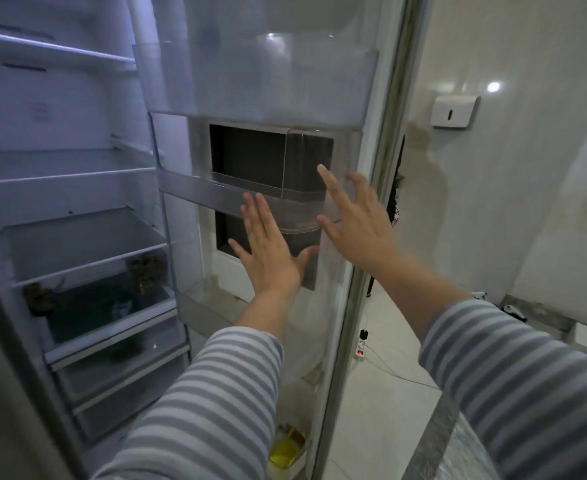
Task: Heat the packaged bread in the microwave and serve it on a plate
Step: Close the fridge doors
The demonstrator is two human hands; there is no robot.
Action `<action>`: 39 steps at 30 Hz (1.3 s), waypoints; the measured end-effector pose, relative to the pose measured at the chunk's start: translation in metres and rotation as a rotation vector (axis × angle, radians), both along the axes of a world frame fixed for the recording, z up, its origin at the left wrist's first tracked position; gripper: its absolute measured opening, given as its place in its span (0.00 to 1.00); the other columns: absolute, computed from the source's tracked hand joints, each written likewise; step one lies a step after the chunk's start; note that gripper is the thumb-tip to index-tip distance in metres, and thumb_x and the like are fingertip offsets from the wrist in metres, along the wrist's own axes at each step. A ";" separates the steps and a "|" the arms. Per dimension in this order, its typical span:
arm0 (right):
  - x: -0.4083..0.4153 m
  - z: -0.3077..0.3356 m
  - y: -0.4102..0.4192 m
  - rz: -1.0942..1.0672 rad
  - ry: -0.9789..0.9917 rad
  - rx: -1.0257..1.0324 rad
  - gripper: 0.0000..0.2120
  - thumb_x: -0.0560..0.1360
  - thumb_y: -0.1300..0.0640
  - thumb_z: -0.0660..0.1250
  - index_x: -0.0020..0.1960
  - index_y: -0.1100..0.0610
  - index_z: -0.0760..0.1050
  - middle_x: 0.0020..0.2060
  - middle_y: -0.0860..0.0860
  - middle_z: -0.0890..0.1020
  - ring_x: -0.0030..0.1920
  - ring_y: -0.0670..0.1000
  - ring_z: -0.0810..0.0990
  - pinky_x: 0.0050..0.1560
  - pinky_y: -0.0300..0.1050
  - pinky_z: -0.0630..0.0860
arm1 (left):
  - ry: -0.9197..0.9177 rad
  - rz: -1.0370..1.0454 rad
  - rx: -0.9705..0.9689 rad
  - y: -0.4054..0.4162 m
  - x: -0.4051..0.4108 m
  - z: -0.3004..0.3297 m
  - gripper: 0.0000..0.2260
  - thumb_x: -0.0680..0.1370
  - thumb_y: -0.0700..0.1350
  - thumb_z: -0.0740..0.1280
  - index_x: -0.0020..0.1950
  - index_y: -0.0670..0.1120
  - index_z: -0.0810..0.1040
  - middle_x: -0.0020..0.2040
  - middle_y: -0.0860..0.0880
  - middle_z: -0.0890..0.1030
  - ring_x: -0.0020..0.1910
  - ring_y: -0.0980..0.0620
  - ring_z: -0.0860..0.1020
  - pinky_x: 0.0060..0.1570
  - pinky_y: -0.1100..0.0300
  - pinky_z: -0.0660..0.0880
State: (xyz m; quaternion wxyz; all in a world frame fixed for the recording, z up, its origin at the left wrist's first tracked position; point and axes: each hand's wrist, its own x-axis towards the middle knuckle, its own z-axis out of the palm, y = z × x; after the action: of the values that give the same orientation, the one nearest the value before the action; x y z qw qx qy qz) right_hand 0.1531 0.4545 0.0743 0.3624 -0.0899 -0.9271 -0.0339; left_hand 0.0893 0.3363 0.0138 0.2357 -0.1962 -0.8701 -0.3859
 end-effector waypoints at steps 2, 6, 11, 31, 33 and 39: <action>-0.007 0.003 -0.002 -0.006 -0.014 0.090 0.40 0.76 0.39 0.62 0.76 0.40 0.37 0.77 0.57 0.44 0.77 0.62 0.47 0.73 0.64 0.55 | -0.010 -0.025 -0.002 -0.014 0.001 0.000 0.56 0.69 0.64 0.70 0.73 0.49 0.26 0.77 0.50 0.32 0.77 0.51 0.37 0.73 0.35 0.45; -0.017 0.002 -0.030 0.022 -0.048 0.121 0.43 0.75 0.37 0.61 0.76 0.42 0.34 0.76 0.58 0.35 0.76 0.63 0.36 0.73 0.69 0.49 | -0.022 -0.011 -0.043 -0.040 0.002 0.000 0.53 0.70 0.65 0.67 0.76 0.48 0.30 0.78 0.51 0.33 0.77 0.53 0.37 0.73 0.36 0.43; -0.019 -0.002 -0.072 -0.006 -0.014 0.107 0.43 0.75 0.39 0.62 0.75 0.41 0.33 0.76 0.59 0.34 0.75 0.64 0.35 0.71 0.70 0.44 | -0.023 0.018 -0.053 -0.074 0.000 -0.002 0.52 0.71 0.66 0.66 0.76 0.48 0.32 0.78 0.52 0.35 0.77 0.54 0.39 0.72 0.38 0.41; -0.013 0.023 -0.055 0.238 0.129 0.153 0.38 0.75 0.32 0.50 0.77 0.43 0.37 0.78 0.56 0.39 0.77 0.58 0.37 0.72 0.68 0.39 | 0.168 0.223 -0.043 -0.063 0.037 -0.034 0.47 0.74 0.65 0.62 0.77 0.45 0.37 0.78 0.46 0.37 0.76 0.49 0.37 0.72 0.40 0.41; -0.030 0.021 -0.055 0.339 0.117 0.204 0.38 0.74 0.30 0.48 0.75 0.41 0.33 0.77 0.55 0.38 0.77 0.59 0.36 0.72 0.69 0.40 | 0.157 0.328 -0.021 -0.055 0.024 -0.036 0.49 0.72 0.70 0.60 0.78 0.45 0.37 0.78 0.44 0.39 0.77 0.47 0.39 0.71 0.38 0.44; -0.069 0.014 -0.093 0.567 0.266 0.260 0.36 0.75 0.31 0.51 0.76 0.38 0.39 0.76 0.63 0.48 0.73 0.66 0.36 0.69 0.75 0.43 | 0.208 0.382 0.094 -0.087 0.006 -0.046 0.42 0.73 0.69 0.53 0.78 0.47 0.42 0.79 0.49 0.42 0.78 0.49 0.42 0.73 0.36 0.43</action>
State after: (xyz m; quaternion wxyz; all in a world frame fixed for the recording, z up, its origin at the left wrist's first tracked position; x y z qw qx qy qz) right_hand 0.0836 0.3613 0.0883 0.4838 0.2148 -0.8476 -0.0377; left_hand 0.0954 0.2497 -0.0321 0.4018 -0.0555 -0.8435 -0.3522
